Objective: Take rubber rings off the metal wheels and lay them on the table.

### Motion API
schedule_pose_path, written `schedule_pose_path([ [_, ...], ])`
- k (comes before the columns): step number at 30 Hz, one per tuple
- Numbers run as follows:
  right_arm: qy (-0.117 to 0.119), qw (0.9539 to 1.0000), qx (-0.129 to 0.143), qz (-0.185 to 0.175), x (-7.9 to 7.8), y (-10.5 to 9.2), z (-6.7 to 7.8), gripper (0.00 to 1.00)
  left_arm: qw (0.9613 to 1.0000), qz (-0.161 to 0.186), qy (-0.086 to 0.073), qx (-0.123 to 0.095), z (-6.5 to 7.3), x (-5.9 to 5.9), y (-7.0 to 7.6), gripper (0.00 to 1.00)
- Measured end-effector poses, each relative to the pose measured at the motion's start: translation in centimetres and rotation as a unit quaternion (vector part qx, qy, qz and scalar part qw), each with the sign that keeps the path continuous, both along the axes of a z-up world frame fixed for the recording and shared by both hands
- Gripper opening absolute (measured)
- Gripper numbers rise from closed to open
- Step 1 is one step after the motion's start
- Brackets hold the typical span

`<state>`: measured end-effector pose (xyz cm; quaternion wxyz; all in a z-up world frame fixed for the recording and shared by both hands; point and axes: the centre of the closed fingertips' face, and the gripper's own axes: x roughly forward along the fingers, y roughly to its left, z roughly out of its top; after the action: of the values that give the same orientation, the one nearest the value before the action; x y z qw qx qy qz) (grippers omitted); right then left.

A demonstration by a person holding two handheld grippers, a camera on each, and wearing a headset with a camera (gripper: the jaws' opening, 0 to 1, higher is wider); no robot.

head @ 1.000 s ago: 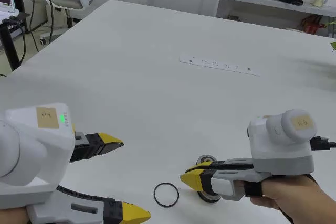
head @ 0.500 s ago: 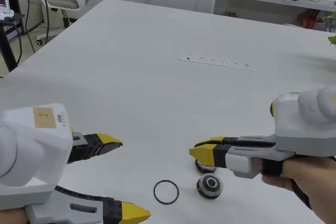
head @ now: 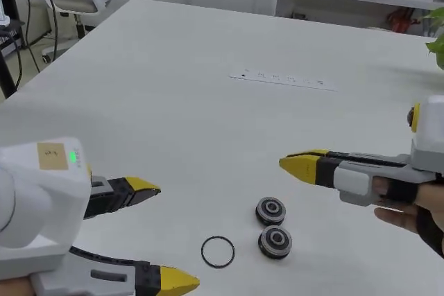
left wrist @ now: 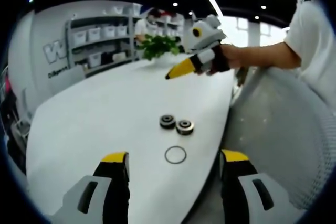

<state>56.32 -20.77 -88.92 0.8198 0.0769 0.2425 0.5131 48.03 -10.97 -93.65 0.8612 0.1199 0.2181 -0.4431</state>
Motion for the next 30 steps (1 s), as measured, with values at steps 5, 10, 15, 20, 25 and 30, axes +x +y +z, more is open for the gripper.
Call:
schedule_pose_path([
  [5,0.000,1.0000,-0.009,-0.003,0.2,-0.9,-0.4,0.10,0.9999,-0.012,-0.010,-0.003,0.8,0.0,-0.5,0.73],
  [10,0.038,0.9992,-0.008,-0.002,0.2,-1.0,-1.8,0.10,0.9990,-0.039,-0.014,-0.013,2.3,0.1,-1.7,0.73],
  [15,0.050,0.9984,-0.028,0.005,-0.1,-1.1,-3.2,0.10,0.9978,-0.054,-0.039,0.000,4.0,1.4,-2.4,0.73],
  [20,0.060,0.9973,-0.041,0.011,-0.4,-1.2,-4.1,0.11,0.9950,-0.076,-0.064,-0.003,6.0,2.8,-4.0,0.72],
  [25,0.079,0.9956,-0.048,0.015,-0.6,-1.4,-5.0,0.11,0.9908,-0.106,-0.084,-0.001,7.4,4.8,-6.4,0.70],
  [30,0.102,0.9925,-0.065,0.021,-1.0,-1.5,-6.6,0.11,0.9856,-0.141,-0.092,-0.016,8.2,6.4,-9.7,0.65],
])
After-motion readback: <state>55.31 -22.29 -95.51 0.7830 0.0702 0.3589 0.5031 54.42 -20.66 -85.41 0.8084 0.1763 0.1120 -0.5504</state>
